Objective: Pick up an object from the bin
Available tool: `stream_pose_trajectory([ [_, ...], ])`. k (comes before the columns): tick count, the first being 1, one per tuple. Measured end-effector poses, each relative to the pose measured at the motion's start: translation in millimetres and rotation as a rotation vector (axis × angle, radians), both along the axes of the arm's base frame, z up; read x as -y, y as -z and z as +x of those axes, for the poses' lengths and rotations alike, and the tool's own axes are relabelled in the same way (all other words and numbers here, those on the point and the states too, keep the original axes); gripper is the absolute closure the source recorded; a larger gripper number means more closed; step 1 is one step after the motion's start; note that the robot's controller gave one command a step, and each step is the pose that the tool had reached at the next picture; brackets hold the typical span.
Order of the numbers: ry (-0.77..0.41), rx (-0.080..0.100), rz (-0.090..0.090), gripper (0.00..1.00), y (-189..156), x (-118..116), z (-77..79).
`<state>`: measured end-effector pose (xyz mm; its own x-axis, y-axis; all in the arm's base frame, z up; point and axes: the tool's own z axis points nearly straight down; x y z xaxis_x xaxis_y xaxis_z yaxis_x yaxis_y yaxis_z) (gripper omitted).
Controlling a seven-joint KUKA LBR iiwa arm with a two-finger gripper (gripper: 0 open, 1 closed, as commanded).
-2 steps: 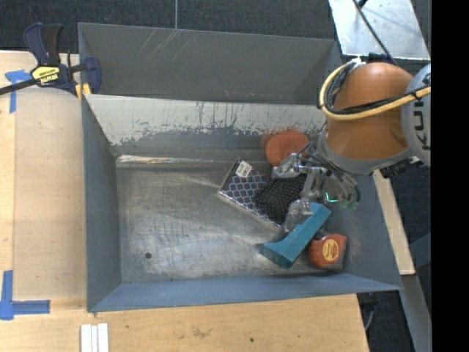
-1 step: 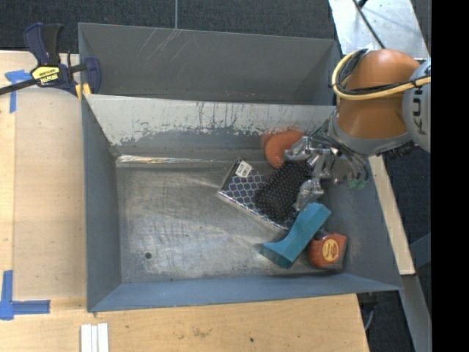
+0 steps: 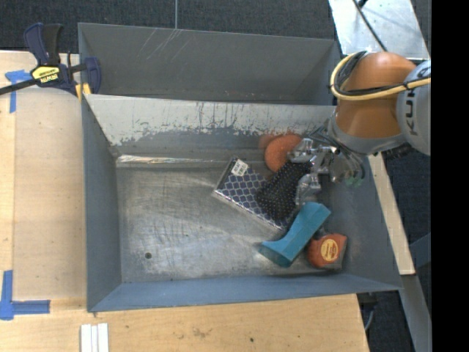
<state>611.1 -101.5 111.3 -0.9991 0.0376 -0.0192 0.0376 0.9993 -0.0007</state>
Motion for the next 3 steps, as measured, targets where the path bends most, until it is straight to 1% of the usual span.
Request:
stream_pose_trajectory([
  [2,0.003,-0.001,0.0,1.0,-1,-1,-0.3],
  [3,-0.091,-0.008,-0.002,1.0,-26,-4,-5.6],
])
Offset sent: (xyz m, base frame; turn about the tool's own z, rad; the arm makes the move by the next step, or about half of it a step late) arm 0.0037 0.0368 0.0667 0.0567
